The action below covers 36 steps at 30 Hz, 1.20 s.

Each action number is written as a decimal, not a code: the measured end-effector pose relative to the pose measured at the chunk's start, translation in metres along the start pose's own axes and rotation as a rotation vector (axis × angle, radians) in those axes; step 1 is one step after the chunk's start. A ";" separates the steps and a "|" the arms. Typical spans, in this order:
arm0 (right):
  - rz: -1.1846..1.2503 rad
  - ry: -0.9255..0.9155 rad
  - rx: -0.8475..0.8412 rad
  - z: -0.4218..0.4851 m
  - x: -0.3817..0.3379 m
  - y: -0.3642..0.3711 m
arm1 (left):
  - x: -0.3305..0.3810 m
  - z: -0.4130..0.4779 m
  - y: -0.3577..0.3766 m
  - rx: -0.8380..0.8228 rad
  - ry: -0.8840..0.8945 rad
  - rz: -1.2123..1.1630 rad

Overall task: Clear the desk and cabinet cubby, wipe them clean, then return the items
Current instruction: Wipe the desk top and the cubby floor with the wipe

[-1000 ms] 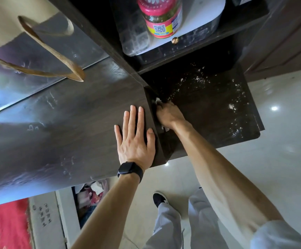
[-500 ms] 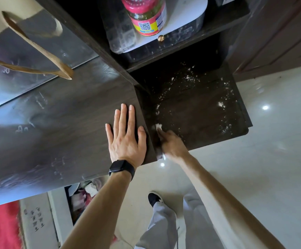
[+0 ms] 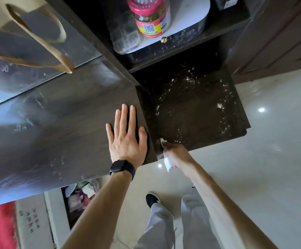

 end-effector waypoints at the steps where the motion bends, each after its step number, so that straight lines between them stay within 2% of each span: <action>1: 0.024 -0.005 0.000 0.010 -0.010 -0.001 | 0.000 0.000 0.000 0.005 -0.002 -0.005; 5: 0.231 -0.025 0.040 0.051 -0.064 -0.002 | 0.001 -0.001 0.000 0.024 -0.001 -0.018; 6: 0.195 -0.026 0.059 0.057 -0.070 -0.001 | 0.000 -0.001 0.000 0.024 0.001 -0.017; 8: -0.037 -0.090 0.059 0.049 -0.063 0.000 | -0.001 0.000 0.000 0.027 -0.002 -0.016; 10: -0.271 -0.147 0.059 0.018 -0.035 -0.003 | -0.002 -0.001 0.001 0.021 0.001 -0.015; 11: -0.309 -0.157 0.067 0.002 -0.015 -0.005 | -0.003 -0.001 0.001 0.017 0.003 -0.015; 15: -0.222 -0.059 0.128 -0.042 0.051 -0.020 | -0.002 -0.001 -0.001 0.011 -0.004 -0.038; 17: -0.069 -0.016 0.212 -0.044 0.054 -0.032 | 0.000 -0.001 -0.002 0.020 -0.009 -0.045; 19: 0.089 -0.081 0.321 -0.045 0.034 -0.040 | 0.000 -0.001 -0.003 0.018 -0.015 -0.051; 21: 0.101 -0.250 0.387 -0.038 0.005 -0.040 | 0.000 -0.001 -0.002 0.017 -0.015 -0.055; 23: -0.049 -0.451 0.376 -0.029 -0.028 -0.032 | -0.001 -0.001 -0.001 0.023 -0.019 -0.058; 25: -0.437 -0.589 0.313 -0.012 -0.046 -0.018 | -0.001 -0.001 -0.002 0.028 -0.020 -0.060; 27: -0.821 -0.554 0.162 0.005 -0.041 -0.007 | -0.001 0.000 -0.002 0.029 -0.018 -0.057; 28: -0.908 -0.510 0.110 0.010 -0.033 -0.007 | -0.001 0.000 -0.002 0.027 -0.016 -0.057; 29: -0.931 -0.539 0.127 0.009 -0.028 -0.008 | -0.001 -0.001 -0.002 0.024 -0.014 -0.059; 31: -0.873 -0.734 0.336 0.001 -0.021 -0.017 | -0.001 -0.001 -0.002 0.025 -0.014 -0.063; 33: -0.842 -0.848 0.503 -0.003 -0.012 -0.023 | -0.001 0.000 -0.003 0.027 -0.016 -0.063; 36: -1.013 -0.806 0.489 0.001 -0.001 -0.010 | -0.001 -0.001 -0.002 0.020 -0.015 -0.059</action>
Point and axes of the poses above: each hand's wrist, its own z-axis towards the middle knuckle, its own y-axis out of the palm, x = y × z, the point moved 5 cm from there along z, towards the middle knuckle, and after that the axes turned 5 degrees about z, right-handed, at the moved point
